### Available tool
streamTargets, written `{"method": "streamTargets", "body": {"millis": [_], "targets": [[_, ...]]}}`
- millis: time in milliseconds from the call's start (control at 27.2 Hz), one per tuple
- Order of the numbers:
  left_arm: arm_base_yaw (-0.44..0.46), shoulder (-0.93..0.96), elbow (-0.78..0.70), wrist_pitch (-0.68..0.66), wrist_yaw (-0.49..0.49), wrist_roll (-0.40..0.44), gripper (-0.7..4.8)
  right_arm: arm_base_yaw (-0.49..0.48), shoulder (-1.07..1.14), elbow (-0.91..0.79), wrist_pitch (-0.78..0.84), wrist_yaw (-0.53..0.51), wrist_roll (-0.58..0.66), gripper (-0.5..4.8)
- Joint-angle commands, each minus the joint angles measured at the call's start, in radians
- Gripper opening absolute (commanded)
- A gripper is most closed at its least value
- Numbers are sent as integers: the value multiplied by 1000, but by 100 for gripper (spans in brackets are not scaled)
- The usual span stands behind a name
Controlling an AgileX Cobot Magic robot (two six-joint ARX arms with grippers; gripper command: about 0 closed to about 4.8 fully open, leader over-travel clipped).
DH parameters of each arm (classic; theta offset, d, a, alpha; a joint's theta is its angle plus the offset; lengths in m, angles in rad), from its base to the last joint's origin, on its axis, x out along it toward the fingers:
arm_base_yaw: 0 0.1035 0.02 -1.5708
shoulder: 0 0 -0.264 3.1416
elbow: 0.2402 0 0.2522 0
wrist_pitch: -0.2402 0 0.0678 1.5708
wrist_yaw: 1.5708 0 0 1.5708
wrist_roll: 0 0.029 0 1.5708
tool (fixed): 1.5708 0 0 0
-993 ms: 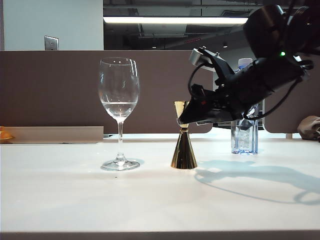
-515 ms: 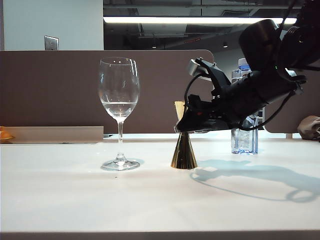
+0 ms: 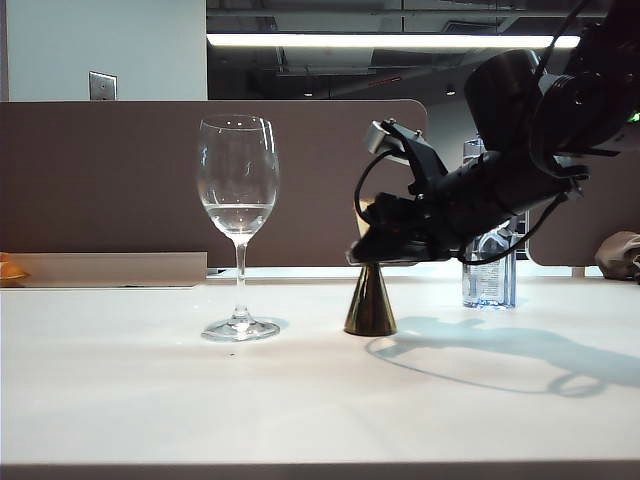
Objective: Pick up the jigger and pour the water inside into the glass.
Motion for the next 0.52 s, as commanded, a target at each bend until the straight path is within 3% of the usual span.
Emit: {"method": "streamTargets", "body": {"millis": [37,515], "targets": [[1,1,4,6,2,4,-5,2,-3,3,17,-4,2,98],[1,1,4,6,2,3,-5,2,-18,3,17,-4,5,83]]}}
